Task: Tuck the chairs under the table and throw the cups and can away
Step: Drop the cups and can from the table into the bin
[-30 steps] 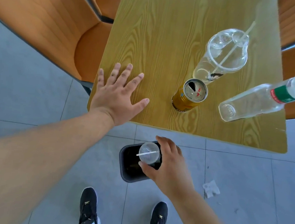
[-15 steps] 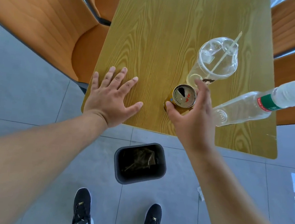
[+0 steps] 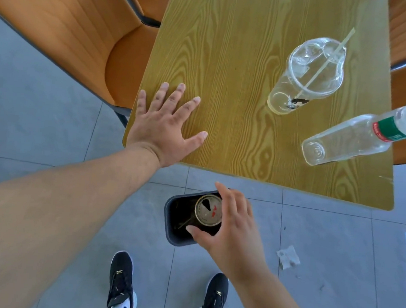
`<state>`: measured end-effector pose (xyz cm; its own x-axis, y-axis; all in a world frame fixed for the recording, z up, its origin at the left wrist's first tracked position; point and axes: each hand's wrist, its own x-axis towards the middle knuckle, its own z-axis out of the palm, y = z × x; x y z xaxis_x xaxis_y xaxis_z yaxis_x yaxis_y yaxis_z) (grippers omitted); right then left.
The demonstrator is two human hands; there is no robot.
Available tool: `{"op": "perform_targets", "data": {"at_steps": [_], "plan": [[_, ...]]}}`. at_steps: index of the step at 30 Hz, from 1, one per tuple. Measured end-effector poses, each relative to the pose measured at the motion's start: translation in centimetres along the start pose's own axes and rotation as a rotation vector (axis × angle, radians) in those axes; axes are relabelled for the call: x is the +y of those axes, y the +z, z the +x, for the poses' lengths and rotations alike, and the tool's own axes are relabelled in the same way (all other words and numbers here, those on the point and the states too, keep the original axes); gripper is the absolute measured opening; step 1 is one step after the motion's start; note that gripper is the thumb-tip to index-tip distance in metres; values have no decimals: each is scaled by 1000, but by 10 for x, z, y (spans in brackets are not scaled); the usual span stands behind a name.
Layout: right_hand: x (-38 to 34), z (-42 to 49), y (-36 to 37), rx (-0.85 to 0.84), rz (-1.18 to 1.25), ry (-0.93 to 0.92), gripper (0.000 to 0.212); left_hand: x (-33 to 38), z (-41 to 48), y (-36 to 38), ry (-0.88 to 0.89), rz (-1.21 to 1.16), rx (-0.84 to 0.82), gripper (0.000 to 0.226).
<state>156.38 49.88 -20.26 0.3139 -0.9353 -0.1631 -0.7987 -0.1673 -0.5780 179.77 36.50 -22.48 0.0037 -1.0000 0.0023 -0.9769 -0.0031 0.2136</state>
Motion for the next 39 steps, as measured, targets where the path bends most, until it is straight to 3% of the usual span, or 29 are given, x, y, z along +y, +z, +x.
{"op": "perform_targets", "data": {"at_steps": [2,5,8,11,14,19,25,32,39], "plan": [[-2,9,-9,52,46,30,88,0,0,0,1,-4,5,82],[-12,42,-45,370,110,0,78,-1,-1,0,0,-12,7,82],[-13,93,-89,619,203,75,94,-1,-1,0,-1,-5,3,83],[-10,142,-119,679,263,184,115,-1,-1,1,-2,-1,-1,83],[-4,176,-129,707,249,238,122,-2,-1,2,1,1,3,83],[6,214,-139,762,239,239,102,-3,-1,4,10,-2,17,83],[-21,154,-100,531,190,-32,87,-1,0,-1,-6,-3,-7,84],[-27,28,-63,380,174,-175,89,-2,0,2,-1,-22,-4,83],[12,-21,-14,123,-77,-88,101,-1,-4,1,100,-35,17,71]]}}
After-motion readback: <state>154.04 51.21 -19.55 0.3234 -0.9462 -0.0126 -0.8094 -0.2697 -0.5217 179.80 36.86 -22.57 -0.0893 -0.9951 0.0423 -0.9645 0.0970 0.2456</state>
